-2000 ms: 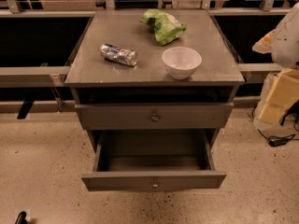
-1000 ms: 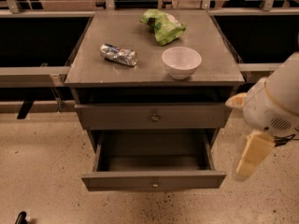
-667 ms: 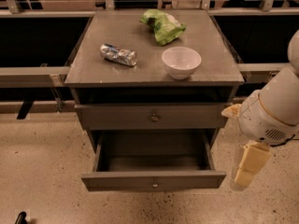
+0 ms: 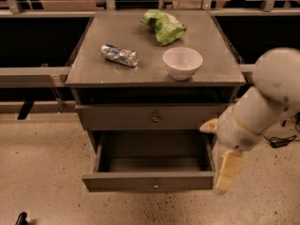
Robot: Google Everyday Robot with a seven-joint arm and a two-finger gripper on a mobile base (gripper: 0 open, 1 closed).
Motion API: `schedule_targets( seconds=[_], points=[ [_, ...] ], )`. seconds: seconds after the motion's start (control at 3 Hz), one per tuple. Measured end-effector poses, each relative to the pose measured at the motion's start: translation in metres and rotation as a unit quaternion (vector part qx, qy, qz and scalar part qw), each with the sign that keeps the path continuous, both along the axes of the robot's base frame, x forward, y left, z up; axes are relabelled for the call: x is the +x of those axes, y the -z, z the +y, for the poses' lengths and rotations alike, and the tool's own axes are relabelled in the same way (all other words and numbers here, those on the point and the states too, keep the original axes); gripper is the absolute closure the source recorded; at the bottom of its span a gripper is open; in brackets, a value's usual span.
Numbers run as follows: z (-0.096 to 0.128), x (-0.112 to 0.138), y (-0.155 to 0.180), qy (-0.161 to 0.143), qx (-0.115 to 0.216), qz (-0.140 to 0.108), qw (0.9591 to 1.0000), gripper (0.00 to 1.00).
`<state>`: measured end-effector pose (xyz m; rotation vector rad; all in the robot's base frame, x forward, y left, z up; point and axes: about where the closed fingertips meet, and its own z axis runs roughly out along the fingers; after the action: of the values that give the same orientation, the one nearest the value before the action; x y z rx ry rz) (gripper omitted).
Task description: Close middle drawer
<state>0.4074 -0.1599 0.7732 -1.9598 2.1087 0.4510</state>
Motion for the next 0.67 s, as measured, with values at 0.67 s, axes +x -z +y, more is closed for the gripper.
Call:
schedule_targets(
  seconds=[0.67],
  points=[
    [0.063,-0.007,0.156,-0.122,0.058,0.042,0.9899,0.0]
  ],
)
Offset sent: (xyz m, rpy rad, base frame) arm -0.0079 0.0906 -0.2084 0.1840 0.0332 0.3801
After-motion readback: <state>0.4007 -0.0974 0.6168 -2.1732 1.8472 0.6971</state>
